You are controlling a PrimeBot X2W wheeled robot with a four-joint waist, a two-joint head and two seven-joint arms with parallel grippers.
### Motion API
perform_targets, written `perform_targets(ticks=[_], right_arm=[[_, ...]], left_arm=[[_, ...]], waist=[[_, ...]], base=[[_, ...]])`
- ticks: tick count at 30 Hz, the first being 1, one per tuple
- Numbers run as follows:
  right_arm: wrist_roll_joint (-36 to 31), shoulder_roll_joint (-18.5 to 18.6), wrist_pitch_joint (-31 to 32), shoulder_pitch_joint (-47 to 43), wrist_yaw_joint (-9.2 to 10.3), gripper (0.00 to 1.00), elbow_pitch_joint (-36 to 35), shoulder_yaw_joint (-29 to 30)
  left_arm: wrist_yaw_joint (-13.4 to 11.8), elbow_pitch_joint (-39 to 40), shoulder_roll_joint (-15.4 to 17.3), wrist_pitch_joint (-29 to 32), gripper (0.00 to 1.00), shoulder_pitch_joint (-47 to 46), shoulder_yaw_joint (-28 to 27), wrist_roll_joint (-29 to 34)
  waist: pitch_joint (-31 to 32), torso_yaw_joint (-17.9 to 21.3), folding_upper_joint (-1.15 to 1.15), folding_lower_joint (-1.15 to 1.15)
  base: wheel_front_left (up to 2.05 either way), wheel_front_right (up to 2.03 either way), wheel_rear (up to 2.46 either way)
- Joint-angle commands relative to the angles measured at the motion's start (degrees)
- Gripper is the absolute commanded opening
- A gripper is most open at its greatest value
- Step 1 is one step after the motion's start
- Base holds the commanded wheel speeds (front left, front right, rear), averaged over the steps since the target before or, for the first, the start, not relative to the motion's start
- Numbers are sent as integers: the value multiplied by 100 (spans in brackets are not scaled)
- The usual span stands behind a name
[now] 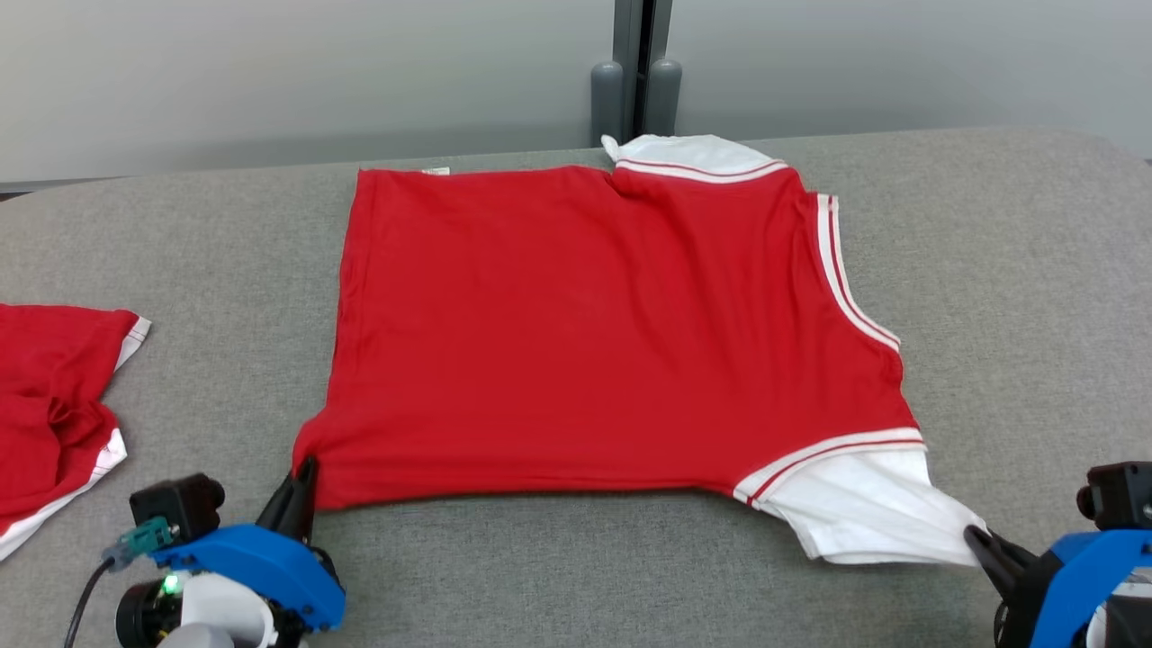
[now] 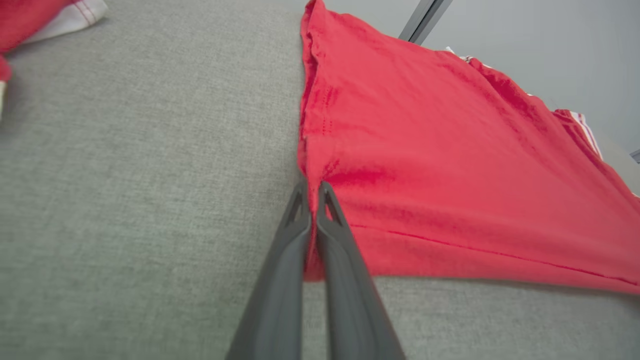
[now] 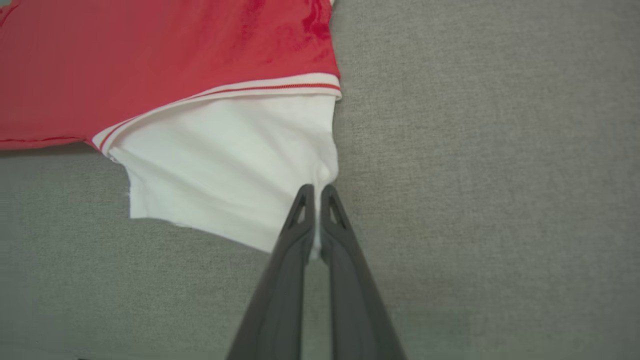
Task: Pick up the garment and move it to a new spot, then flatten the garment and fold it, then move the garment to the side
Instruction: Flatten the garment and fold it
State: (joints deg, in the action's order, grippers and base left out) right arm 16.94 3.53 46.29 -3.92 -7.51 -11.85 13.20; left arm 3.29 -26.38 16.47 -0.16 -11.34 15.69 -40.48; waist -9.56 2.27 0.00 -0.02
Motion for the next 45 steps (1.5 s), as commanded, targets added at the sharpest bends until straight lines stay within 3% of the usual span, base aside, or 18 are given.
perform_targets(ticks=[1,6,12,16,21,31,45], right_arm=[[85,-30,189,-194,3,0,-219,64],[409,-60,559,-554,2,0,-565,92],[666,-60,553,-746,2,0,-684,208],[732,-59,498,-756,2,0,-680,304],[779,-60,478,-710,2,0,-761,304],[515,-59,-525,418,2,0,-958,-42],[252,175,-1025,1503,2,0,-155,-365]], left_arm=[[-177,211,89,121,0,204,-29,-25],[-737,894,135,580,0,796,-92,-99],[-1553,1775,273,1187,0,1547,-146,-80],[-1817,2441,275,1594,0,1935,-98,-215],[-1750,2988,456,1895,0,1998,31,-203],[-1339,3405,611,2396,0,1120,103,-461],[-1342,2650,160,1956,0,143,-79,-520]], waist=[[24,3,0,2],[37,-2,0,2],[-40,9,0,2],[-91,-33,0,2],[-127,-124,0,2],[-298,-139,0,2],[-704,-219,0,2]], base=[[0,0,0],[0,0,0],[0,0,0],[0,0,0],[0,0,0],[0,0,0],[0,0,0]])
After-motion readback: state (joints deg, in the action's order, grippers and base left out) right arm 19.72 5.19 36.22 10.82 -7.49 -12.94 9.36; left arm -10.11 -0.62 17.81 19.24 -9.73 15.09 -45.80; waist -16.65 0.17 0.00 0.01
